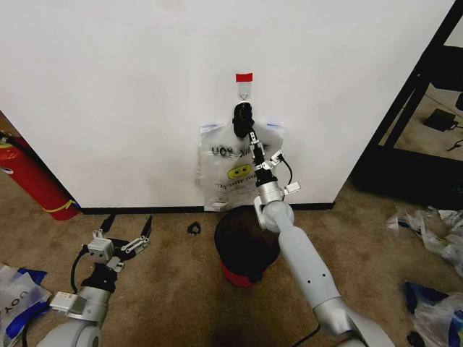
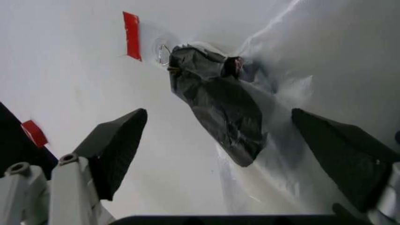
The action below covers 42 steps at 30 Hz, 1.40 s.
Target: Pick up the garbage bag from the wall and place it over the trash bin.
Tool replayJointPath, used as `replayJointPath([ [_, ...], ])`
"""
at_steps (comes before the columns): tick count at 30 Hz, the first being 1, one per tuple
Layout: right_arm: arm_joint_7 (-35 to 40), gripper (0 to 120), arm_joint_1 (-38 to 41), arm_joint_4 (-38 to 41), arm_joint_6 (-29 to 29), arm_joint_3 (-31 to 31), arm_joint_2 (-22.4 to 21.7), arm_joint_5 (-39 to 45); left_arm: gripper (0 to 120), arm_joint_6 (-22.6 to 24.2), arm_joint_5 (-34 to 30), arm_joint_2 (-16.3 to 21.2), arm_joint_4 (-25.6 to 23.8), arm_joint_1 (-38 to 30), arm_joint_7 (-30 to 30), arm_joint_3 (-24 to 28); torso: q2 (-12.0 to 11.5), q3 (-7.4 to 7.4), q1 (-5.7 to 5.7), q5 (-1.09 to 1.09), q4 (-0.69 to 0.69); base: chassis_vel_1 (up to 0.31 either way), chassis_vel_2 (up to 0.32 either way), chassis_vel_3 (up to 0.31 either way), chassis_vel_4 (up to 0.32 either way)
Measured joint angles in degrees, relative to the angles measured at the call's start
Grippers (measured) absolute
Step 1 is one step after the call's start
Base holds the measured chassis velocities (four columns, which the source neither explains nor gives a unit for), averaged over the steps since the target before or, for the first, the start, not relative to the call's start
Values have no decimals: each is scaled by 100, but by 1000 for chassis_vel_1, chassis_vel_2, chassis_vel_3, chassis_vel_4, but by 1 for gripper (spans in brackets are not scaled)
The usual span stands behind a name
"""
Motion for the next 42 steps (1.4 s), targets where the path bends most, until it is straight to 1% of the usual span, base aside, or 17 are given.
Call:
replayJointPath([
  [2, -14, 86, 19, -27, -2, 5, 18, -12, 100, 0, 9, -17, 0, 10, -1, 15, 0, 0, 0, 0, 0, 0, 0, 0, 0],
  [4, -50, 80, 38, -42, -5, 4, 46, -53, 100, 0, 20, -36, -3, 25, -1, 31, 0, 0, 0, 0, 1, 0, 0, 0, 0],
  [5, -50, 80, 38, -42, -5, 4, 46, -53, 100, 0, 20, -36, -3, 25, -1, 31, 0, 0, 0, 0, 1, 0, 0, 0, 0],
  [6, -68, 76, 48, -42, -6, -2, 62, -89, 100, 0, 27, -40, -4, 26, -1, 34, 0, 0, -1, 0, 0, 0, 0, 0, 0],
  [7, -75, 70, 55, -42, -8, -9, 76, -120, 100, -2, 28, -43, -3, 26, 0, 35, 0, 0, -1, 0, 1, 0, 0, 0, 0],
  [8, -75, 66, 62, -42, -9, -14, 84, -140, 100, -5, 28, -45, -4, 28, -1, 35, 0, 0, -1, 0, 1, 0, 0, 0, 0],
  [9, -75, 66, 62, -42, -9, -14, 84, -140, 100, -5, 28, -45, -4, 28, -1, 35, 0, 0, -1, 0, 1, 0, 0, 0, 0],
  [10, -76, 60, 70, -42, -10, -17, 92, -158, 100, -10, 29, -49, -3, 36, -1, 34, 0, 0, -1, 0, 1, 0, 0, 0, 0],
  [11, -76, 58, 72, -43, -10, -17, 93, -160, 100, -12, 29, -49, -3, 38, -1, 34, 0, 0, -1, 0, 1, 0, 0, 0, 0],
  [12, -76, 54, 79, -44, -10, -17, 94, -171, 100, -20, 29, -53, 2, 44, -1, 35, 0, 0, -1, 0, 1, 0, 0, 0, 0],
  [13, -76, 54, 79, -44, -10, -17, 94, -171, 100, -20, 29, -53, 2, 44, -1, 35, 0, 0, -1, 0, 1, 0, 0, 0, 0],
  [15, -76, 43, 80, -40, -10, -15, 93, -197, 100, -38, 29, -56, 21, 53, -1, 36, 0, 0, -1, 0, 1, 0, 0, 0, 0],
  [16, -76, 41, 77, -27, -10, -14, 90, -210, 100, -43, 29, -57, 28, 53, -1, 36, 0, 0, -1, 0, 1, 0, 0, 0, 0],
  [18, -76, 31, 55, 20, -9, -15, 71, -258, 100, -55, 30, -58, 41, 47, -1, 43, 0, 0, -1, 0, 1, 0, 0, 0, 0],
  [20, -76, 23, 26, 55, -9, -16, 53, -308, 100, -58, 30, -58, 46, 38, -1, 54, 0, 0, -1, 0, 1, 0, 0, 0, 0],
  [25, -73, 18, -30, 110, -4, -14, 24, -405, 100, -58, 36, -58, 50, 15, 0, 79, 0, 0, -1, 0, 1, 0, 0, 0, 0],
  [42, -92, 18, -88, 140, 7, 32, -74, -562, 100, -51, 61, -31, 96, -33, 33, 124, 0, 0, -1, 0, 0, 0, 0, 0, 0],
])
